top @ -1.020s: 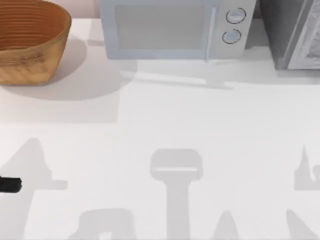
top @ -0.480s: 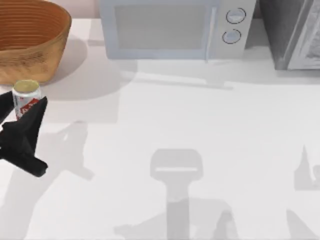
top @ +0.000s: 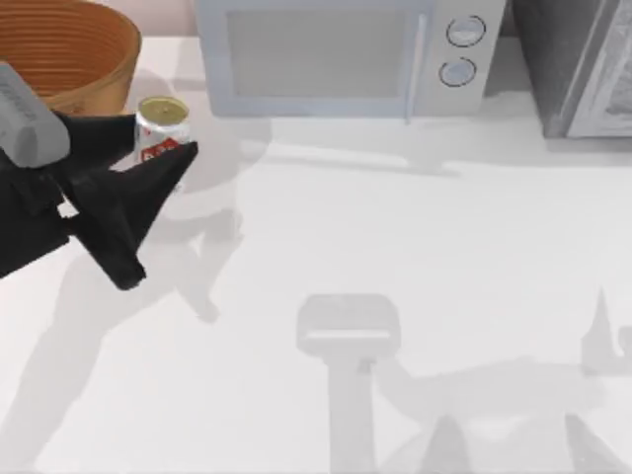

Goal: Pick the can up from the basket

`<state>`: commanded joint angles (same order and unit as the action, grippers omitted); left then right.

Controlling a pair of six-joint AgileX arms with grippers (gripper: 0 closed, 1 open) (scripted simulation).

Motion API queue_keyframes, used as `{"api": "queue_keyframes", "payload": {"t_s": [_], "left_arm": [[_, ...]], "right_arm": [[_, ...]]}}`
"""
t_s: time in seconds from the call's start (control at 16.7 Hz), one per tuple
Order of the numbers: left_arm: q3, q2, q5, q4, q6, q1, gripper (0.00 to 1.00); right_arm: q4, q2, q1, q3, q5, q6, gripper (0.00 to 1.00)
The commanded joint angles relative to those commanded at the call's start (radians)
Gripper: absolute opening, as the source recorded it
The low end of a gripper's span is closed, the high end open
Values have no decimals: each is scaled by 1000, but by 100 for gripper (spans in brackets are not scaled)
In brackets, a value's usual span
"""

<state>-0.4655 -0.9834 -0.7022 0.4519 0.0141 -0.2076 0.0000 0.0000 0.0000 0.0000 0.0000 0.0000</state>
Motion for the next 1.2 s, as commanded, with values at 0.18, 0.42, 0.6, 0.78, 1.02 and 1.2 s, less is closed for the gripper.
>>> {"api": "queue_keyframes", "payload": {"t_s": [0.18,0.42,0.6,0.78,1.02,1.2], "left_arm": [[-76,-165,-97,86,-3,-26,0],[-167,-391,-205,197,-13,-43,0],[-232,-560,-283,281,-19,-56,0],[-303,-721,-365,373,-19,-76,0],[-405,-925,-451,503,-12,-81,0],[-481,-1073,-504,598,-5,-75,0]], "right_arm": [[0,0,0,0,0,0,100],[0,0,0,0,0,0,100],[0,0,0,0,0,0,100],[0,0,0,0,0,0,100],[0,0,0,0,0,0,100],[0,0,0,0,0,0,100]]}}
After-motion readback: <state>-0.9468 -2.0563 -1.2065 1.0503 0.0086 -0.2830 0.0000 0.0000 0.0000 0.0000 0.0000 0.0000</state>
